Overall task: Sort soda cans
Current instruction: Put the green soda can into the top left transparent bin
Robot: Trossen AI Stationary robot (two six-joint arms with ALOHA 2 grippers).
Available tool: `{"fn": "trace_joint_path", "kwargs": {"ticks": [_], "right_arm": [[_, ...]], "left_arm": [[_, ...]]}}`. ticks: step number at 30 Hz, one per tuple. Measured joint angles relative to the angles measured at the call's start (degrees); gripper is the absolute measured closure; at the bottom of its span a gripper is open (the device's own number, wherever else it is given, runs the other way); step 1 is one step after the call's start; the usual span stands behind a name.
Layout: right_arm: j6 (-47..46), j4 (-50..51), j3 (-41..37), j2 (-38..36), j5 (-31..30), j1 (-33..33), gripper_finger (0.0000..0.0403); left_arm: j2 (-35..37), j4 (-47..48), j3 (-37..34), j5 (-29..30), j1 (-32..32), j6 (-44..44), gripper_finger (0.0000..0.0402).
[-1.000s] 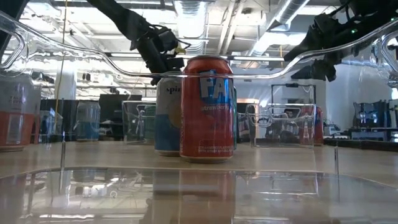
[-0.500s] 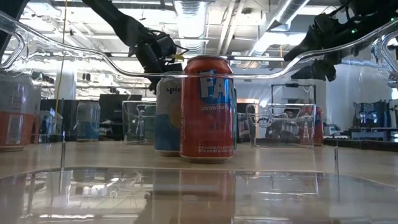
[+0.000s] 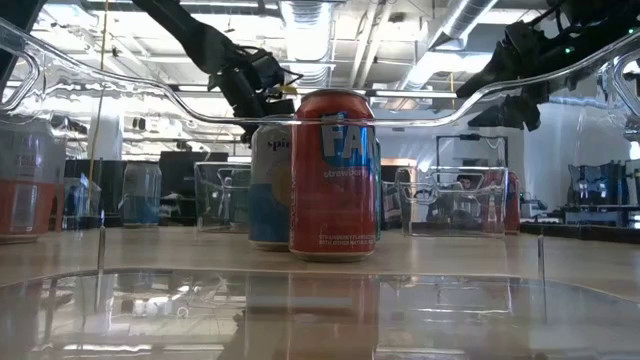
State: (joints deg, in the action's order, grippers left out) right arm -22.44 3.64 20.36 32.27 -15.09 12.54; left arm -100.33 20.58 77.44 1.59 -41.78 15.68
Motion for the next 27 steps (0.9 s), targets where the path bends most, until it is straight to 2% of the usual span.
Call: {"fn": "trace_joint_path", "kwargs": {"ticks": [4, 8, 16, 24, 27], "right_arm": [[0.0, -1.1, 0.0, 0.0, 0.0, 0.0, 0.0007], [0.0, -1.8, 0.0, 0.0, 0.0, -0.7, 0.0007], [2.8, -6.4, 0.0, 0.9, 0.2, -4.5, 0.0007], [6.5, -16.3, 0.0, 9.3, 3.9, -9.1, 0.0007], [6.9, -19.6, 0.0, 12.7, 6.1, -9.7, 0.0007]], "left_arm": [[1.9, 1.2, 1.8, 0.2, 0.3, -0.3, 0.0046], [6.7, 1.7, 1.9, 0.3, 1.5, 0.7, 0.0045], [18.2, 11.3, 1.9, -0.2, 7.9, 1.8, 0.0045], [27.1, 11.5, -7.2, -0.1, 17.6, -4.3, 0.0045], [30.3, 8.2, -12.5, 0.4, 21.3, -7.9, 0.0045]]}}
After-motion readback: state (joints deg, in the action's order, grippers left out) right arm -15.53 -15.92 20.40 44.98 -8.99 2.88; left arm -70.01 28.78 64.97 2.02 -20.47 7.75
